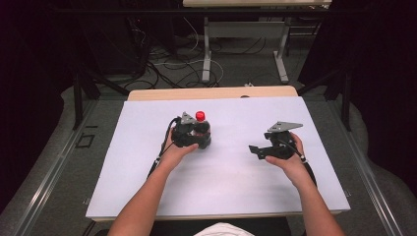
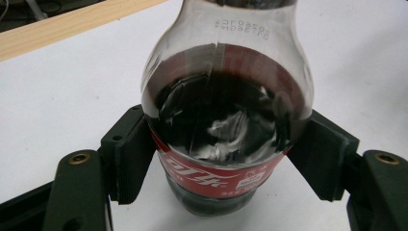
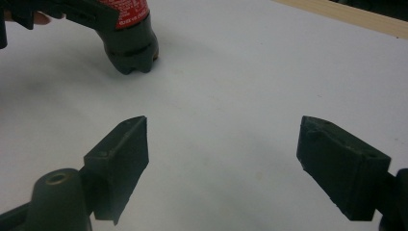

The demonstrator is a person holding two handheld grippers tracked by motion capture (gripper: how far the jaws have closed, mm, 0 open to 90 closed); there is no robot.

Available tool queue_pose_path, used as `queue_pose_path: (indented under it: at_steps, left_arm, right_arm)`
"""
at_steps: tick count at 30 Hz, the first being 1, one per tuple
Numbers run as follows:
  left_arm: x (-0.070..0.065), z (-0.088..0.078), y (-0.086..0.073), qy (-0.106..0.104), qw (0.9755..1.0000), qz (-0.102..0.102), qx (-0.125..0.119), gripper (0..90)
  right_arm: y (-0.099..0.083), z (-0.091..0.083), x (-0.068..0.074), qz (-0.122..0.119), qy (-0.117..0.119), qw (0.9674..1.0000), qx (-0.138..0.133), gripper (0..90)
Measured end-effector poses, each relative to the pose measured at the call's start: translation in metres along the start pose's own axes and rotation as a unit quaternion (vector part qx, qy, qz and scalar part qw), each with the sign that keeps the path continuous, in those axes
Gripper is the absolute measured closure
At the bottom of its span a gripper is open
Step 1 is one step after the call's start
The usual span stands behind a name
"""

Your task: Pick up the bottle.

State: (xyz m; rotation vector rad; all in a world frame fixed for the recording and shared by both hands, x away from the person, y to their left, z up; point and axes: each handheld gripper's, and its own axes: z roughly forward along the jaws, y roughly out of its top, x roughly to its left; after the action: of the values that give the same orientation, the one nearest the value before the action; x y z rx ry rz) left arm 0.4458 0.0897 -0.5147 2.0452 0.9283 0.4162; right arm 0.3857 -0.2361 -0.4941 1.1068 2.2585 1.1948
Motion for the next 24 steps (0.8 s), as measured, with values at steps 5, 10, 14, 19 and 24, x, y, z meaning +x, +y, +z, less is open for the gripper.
queue_pose_path:
  at_steps: [5, 10, 14, 19, 24]
  left_arm:
    - [-0.0012, 0.0000, -0.0005, 0.002, 1.0000, 0.005, -0.002, 29.9]
    - [-0.0017, -0.0001, -0.0003, 0.005, 1.0000, 0.006, -0.001, 30.0]
    - [-0.0016, -0.0002, -0.0006, 0.003, 1.0000, 0.004, -0.003, 30.1]
    - [-0.0024, -0.0017, -0.0001, 0.002, 1.0000, 0.004, 0.000, 30.2]
    - [-0.0066, -0.0094, 0.0019, -0.007, 1.0000, 0.006, -0.001, 30.2]
  right_arm:
    - [-0.0003, -0.0001, 0.0009, -0.003, 0.004, 1.0000, 0.003, 18.6]
    - [-0.0002, -0.0002, 0.0022, -0.003, 0.003, 1.0000, -0.006, 19.4]
    - [-0.0001, -0.0010, 0.0033, -0.010, 0.000, 0.9999, -0.010, 19.9]
    - [-0.0007, -0.0010, 0.0042, -0.006, 0.000, 0.9999, -0.010, 20.0]
    - [-0.0004, -0.0025, 0.0047, -0.005, -0.003, 0.9999, -0.015, 21.7]
